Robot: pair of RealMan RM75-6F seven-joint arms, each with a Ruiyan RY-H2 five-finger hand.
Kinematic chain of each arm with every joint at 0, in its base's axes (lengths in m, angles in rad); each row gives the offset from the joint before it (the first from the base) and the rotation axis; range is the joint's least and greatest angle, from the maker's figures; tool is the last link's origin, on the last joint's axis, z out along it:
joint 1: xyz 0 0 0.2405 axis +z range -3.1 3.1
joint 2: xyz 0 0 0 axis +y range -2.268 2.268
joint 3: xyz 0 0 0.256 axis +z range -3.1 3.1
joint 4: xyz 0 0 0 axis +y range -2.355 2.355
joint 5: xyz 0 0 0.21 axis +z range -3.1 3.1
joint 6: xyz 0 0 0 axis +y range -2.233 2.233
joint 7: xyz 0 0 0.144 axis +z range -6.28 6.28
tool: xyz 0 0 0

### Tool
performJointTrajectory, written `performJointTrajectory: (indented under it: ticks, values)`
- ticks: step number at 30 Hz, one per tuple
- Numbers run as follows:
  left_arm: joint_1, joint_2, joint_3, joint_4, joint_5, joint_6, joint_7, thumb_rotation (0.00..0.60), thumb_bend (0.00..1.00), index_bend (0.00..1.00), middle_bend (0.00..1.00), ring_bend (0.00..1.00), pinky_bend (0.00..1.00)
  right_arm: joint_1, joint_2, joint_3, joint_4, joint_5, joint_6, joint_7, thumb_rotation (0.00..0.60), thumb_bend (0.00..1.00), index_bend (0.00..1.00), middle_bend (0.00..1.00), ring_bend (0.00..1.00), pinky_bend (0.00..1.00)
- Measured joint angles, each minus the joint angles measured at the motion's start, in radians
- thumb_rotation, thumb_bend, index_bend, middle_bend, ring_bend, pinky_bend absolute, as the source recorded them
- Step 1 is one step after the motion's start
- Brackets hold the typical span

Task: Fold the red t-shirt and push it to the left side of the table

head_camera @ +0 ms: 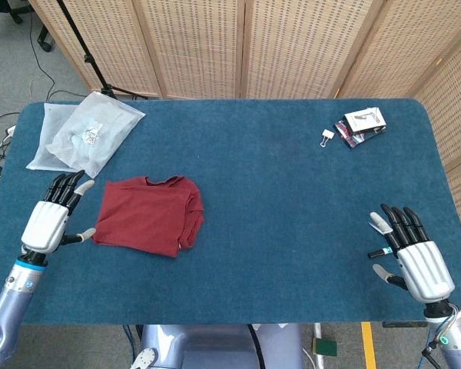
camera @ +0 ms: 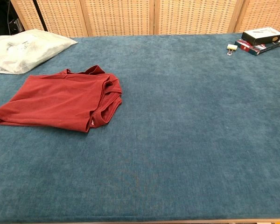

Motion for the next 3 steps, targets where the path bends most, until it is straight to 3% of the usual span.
performJointTrajectory:
  ticks: [3]
  values:
    - [0.045,0.041,-0.003,-0.106,-0.020,0.043,0.110,0.600,0.00,0.00,0.00,0.00,0.00,-0.010,0.005,0.011,-0.007,0.014,0.018,-0.011,0.600,0.00,0.00,0.00,0.00,0.00]
